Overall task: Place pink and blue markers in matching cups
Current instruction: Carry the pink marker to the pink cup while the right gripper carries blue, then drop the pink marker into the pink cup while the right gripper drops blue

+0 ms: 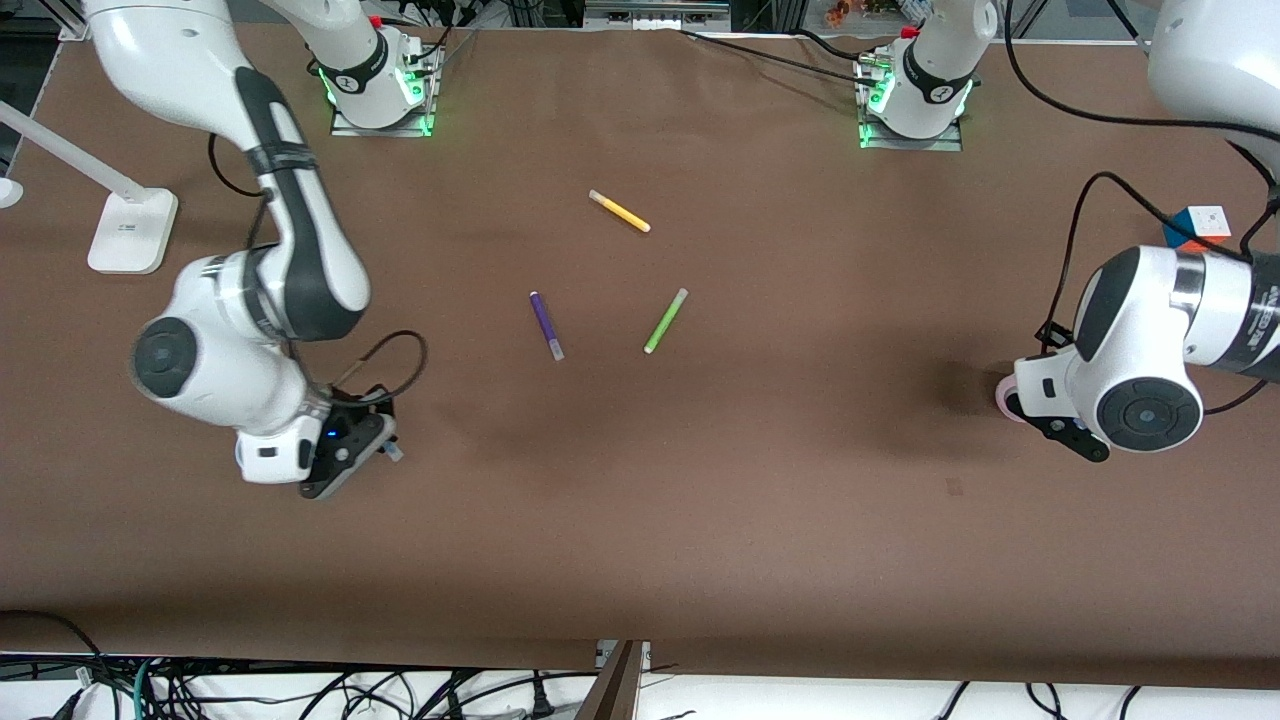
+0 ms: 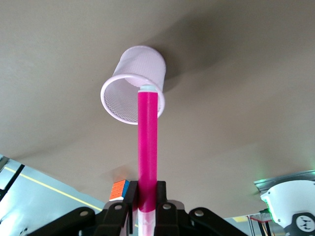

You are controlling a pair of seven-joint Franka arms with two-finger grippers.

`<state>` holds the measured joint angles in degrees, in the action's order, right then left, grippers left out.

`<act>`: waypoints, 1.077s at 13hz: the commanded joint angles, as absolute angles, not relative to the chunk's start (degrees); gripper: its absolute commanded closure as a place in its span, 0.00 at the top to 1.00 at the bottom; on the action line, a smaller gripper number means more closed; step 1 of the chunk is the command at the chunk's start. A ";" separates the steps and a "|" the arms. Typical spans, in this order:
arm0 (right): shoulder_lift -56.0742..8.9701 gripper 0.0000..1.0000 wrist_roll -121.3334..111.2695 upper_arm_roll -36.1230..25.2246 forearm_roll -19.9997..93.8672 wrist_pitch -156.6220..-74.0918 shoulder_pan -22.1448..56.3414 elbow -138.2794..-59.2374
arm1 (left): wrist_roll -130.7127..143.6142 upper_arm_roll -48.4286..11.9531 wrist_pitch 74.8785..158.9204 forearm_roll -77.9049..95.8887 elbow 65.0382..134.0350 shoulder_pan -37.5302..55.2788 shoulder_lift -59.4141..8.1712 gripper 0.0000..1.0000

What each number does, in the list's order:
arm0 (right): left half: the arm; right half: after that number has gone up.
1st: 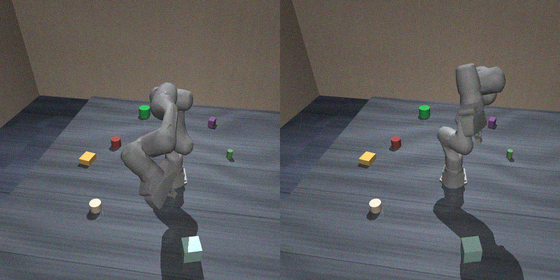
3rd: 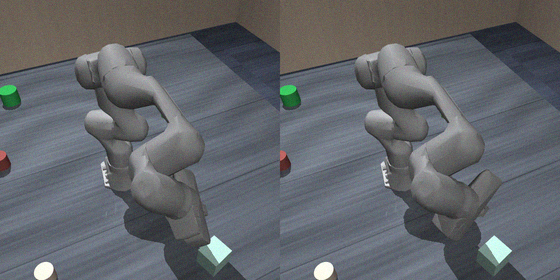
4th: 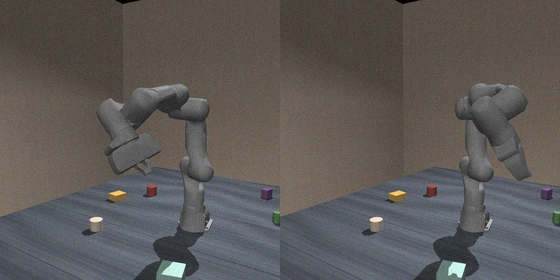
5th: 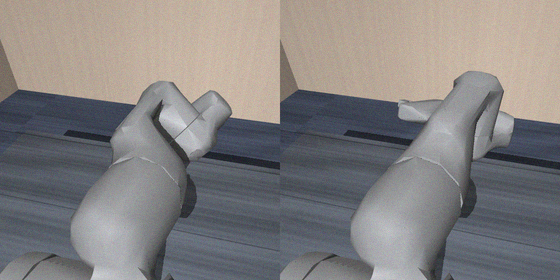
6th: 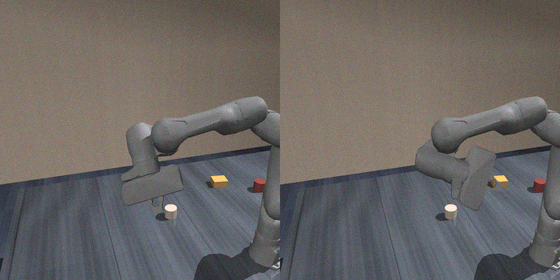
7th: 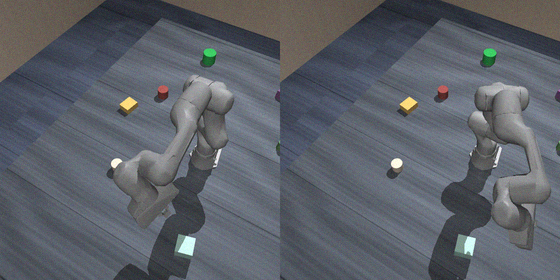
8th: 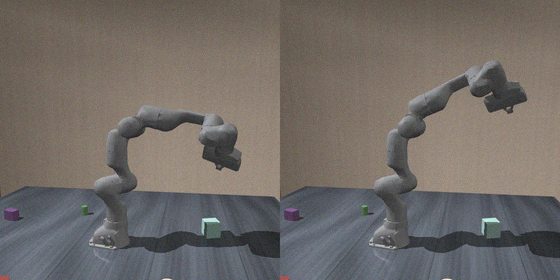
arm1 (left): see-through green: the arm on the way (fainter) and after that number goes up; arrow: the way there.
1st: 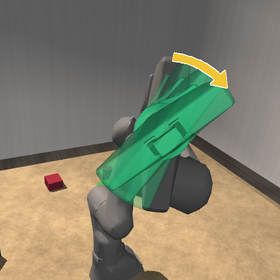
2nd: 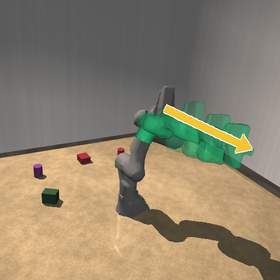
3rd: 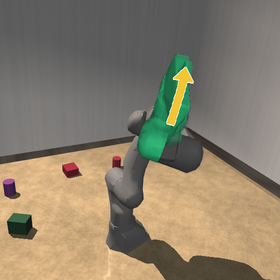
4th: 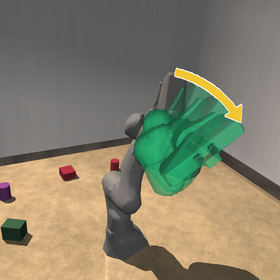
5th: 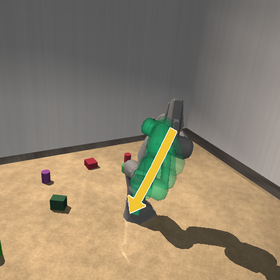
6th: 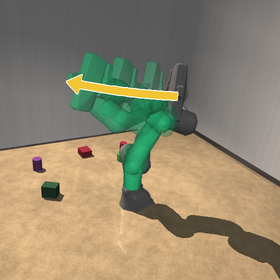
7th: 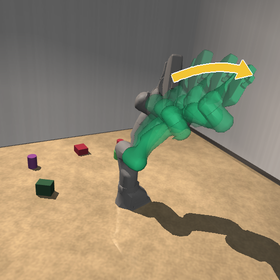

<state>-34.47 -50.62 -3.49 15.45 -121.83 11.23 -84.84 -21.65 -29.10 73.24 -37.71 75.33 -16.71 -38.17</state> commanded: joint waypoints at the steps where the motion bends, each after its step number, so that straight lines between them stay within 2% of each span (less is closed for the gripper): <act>1: -33.31 0.00 -66.57 -2.72 21.52 -119.02 6.16 -86.13 | -24.43 -29.00 76.01 -42.61 75.93 -18.45 -40.51 0.00; 4: -33.31 0.00 -77.22 -2.55 26.27 -117.08 1.69 -86.04 | -26.02 -28.74 77.61 -45.08 76.81 -20.21 -42.27 0.00; 14: -33.40 0.00 -94.47 -2.46 38.48 -112.15 -4.56 -85.87 | -21.27 -27.95 80.07 -47.29 82.70 -19.51 -42.80 0.00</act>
<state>-34.30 -91.35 -3.47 35.97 -113.56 -2.55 -85.02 -22.40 -28.24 79.11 -45.21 81.13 -19.90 -43.35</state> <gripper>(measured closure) 0.833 0.819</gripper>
